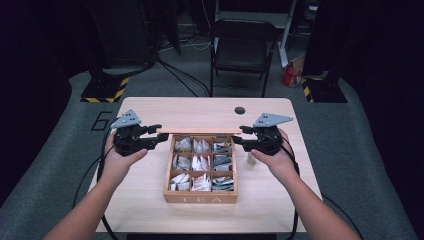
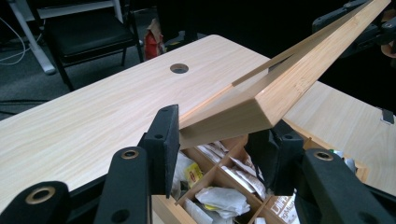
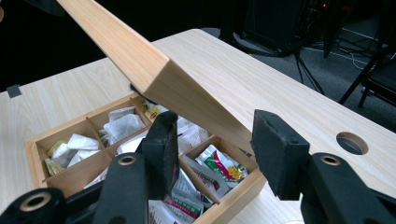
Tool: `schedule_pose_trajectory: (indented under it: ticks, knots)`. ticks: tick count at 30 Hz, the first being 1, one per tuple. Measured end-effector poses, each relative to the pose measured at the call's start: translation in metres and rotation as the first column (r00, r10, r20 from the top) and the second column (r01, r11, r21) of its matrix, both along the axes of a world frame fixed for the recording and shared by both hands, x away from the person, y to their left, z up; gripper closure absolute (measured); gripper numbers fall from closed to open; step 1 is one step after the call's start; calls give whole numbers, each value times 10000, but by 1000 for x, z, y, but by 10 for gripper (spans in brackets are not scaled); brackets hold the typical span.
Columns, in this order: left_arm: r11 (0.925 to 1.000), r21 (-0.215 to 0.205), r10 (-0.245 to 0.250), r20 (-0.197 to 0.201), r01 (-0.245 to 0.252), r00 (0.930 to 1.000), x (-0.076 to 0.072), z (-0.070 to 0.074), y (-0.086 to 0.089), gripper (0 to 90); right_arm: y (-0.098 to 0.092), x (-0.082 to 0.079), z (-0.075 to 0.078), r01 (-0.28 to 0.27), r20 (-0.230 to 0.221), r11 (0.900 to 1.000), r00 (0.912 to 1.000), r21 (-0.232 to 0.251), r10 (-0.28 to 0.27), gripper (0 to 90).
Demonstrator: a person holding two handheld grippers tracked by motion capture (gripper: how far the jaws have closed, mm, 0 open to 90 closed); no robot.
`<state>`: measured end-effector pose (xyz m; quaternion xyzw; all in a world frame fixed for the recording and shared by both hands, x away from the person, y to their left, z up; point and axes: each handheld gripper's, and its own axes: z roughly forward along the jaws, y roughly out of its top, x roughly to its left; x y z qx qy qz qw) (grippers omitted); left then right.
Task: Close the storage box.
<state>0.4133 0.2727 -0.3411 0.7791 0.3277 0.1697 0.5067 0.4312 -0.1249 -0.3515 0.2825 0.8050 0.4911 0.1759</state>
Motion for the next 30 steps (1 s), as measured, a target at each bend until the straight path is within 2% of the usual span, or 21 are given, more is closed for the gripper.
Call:
schedule_pose_trajectory:
  ticks: [2,10,20,24,30]
  knots:
    - [10000,45,-16,0,16,10000,-3,-2,0,538,0,-4,0,15,-68,10000,10000,5,-15,500]
    - [10000,-11,-63,92,64,9999,-14,-13,1,532,1,-24,-1,-180,118,9996,9998,-238,183,494]
    - [9996,195,-188,257,183,9995,-32,-32,1,518,-1,-49,-11,-185,112,9998,9998,-119,187,511]
    - [9992,312,-240,318,230,9992,-37,-37,1,515,-4,-55,-15,-284,-25,9996,9996,-2,284,531]
    - [9996,243,-173,365,164,9992,-43,-44,1,509,-9,-65,-17,-290,-64,9996,9996,34,290,538]
